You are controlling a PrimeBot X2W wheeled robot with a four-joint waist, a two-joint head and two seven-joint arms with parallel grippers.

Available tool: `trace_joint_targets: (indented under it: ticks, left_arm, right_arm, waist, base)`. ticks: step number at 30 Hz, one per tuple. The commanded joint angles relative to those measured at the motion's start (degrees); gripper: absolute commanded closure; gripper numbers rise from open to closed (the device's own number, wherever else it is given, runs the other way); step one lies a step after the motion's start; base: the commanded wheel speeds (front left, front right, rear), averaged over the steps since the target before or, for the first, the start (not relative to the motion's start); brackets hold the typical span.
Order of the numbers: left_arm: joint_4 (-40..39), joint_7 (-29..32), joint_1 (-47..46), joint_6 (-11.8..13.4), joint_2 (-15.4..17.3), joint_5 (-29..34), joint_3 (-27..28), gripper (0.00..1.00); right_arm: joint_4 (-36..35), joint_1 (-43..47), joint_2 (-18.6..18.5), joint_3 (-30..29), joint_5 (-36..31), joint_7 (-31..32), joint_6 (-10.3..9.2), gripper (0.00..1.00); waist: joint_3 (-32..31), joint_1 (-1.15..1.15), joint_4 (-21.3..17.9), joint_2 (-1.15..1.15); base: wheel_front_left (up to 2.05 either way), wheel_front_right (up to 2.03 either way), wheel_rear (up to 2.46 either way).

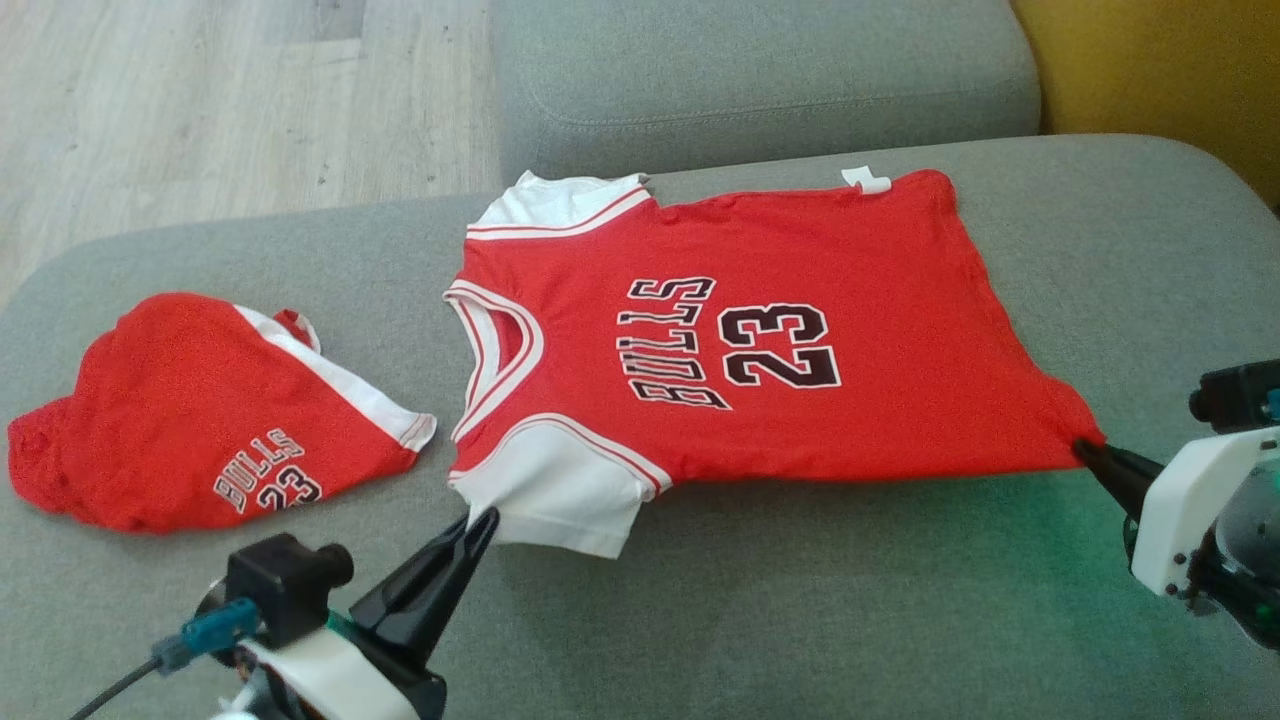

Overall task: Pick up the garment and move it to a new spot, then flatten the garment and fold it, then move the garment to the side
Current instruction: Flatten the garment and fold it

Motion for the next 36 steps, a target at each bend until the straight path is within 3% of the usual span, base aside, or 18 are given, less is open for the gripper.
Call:
trace_joint_targets:
  ticks: [1,7,16,27,36]
  left_arm:
    - [-2.9,0.23,-2.63,0.72,2.94,0.62,3.41,1.0]
    - [-3.04,0.83,-4.62,1.34,3.51,2.08,3.91,1.0]
    - [0.63,1.45,-11.06,-0.07,3.04,2.65,5.68,1.0]
    - [9.72,4.25,-22.76,-5.42,1.34,4.68,4.94,1.0]
    - [20.58,5.34,-32.22,-8.73,-1.48,6.46,3.01,1.0]
  right_arm:
    - [-2.9,0.1,-2.51,-1.61,-0.17,0.37,0.39,1.0]
    - [-5.47,0.6,-0.51,-5.77,-2.96,2.61,0.39,1.0]
    - [-7.15,-2.5,3.13,-11.05,-7.78,6.35,0.39,1.0]
    - [-2.17,-10.58,9.08,-15.85,-14.26,10.55,0.39,1.0]
    - [3.15,-15.88,11.83,-15.06,-17.98,10.53,0.39,1.0]
  waist:
    - [0.3,0.01,-0.1,0.0]
    - [1.58,0.01,-0.52,0.0]
    - [5.5,0.01,-0.92,0.0]
    - [11.27,0.01,-1.37,0.0]
    - [14.44,0.01,-1.62,0.0]
  base:
    - [0.0,0.0,0.0]
    - [0.0,0.0,0.0]
    - [0.0,0.0,0.0]
    - [0.0,0.0,0.0]
    - [0.0,0.0,0.0]
